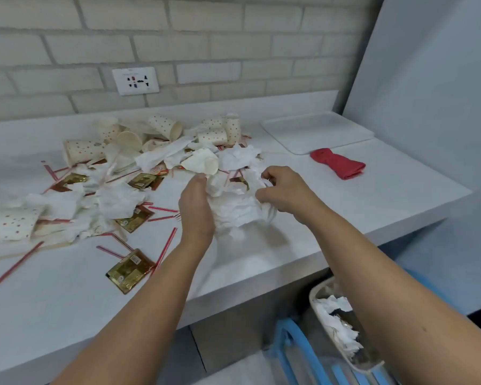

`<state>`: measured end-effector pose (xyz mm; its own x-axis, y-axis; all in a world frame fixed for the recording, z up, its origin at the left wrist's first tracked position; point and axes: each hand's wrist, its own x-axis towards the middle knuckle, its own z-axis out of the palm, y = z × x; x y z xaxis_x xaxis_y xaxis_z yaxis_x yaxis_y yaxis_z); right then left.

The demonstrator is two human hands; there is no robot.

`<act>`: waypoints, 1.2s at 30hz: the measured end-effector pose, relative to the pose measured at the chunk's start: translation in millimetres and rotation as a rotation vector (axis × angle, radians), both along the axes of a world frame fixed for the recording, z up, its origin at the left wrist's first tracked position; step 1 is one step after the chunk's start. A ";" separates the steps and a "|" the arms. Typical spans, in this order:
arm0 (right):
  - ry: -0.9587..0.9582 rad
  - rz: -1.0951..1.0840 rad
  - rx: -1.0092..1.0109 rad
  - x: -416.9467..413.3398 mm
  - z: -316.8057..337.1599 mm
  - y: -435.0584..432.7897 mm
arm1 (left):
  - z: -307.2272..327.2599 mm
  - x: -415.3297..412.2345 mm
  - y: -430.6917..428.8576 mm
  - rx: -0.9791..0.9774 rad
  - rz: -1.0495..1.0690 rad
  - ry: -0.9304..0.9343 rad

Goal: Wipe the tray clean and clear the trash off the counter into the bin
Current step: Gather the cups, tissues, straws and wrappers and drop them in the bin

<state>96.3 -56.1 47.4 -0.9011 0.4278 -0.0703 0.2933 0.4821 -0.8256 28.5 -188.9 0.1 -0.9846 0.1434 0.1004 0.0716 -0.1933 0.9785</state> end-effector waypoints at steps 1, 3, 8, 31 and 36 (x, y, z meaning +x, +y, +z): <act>-0.002 -0.021 0.014 13.2 0.3 12.2 | 0.7 16.4 19.8 -0.017 -0.056 0.019; -0.016 -0.065 0.018 39.7 -3.4 35.4 | -2.2 47.8 55.9 -0.069 -0.134 0.052; -0.122 -0.178 0.039 104.5 -38.9 96.4 | -38.2 111.6 131.4 -0.194 -0.382 0.125; -0.695 -0.396 0.033 207.4 -228.4 176.9 | -228.2 170.8 206.5 -0.732 -0.887 0.114; -0.704 -0.357 0.049 201.9 -226.5 170.9 | -226.4 163.1 202.1 -0.678 -0.793 0.046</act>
<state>298.3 114.8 -179.1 -0.4595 0.7003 -0.5463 0.8827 0.2915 -0.3687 191.7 13.2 -226.3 -0.5810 0.7871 -0.2072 0.2041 0.3873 0.8991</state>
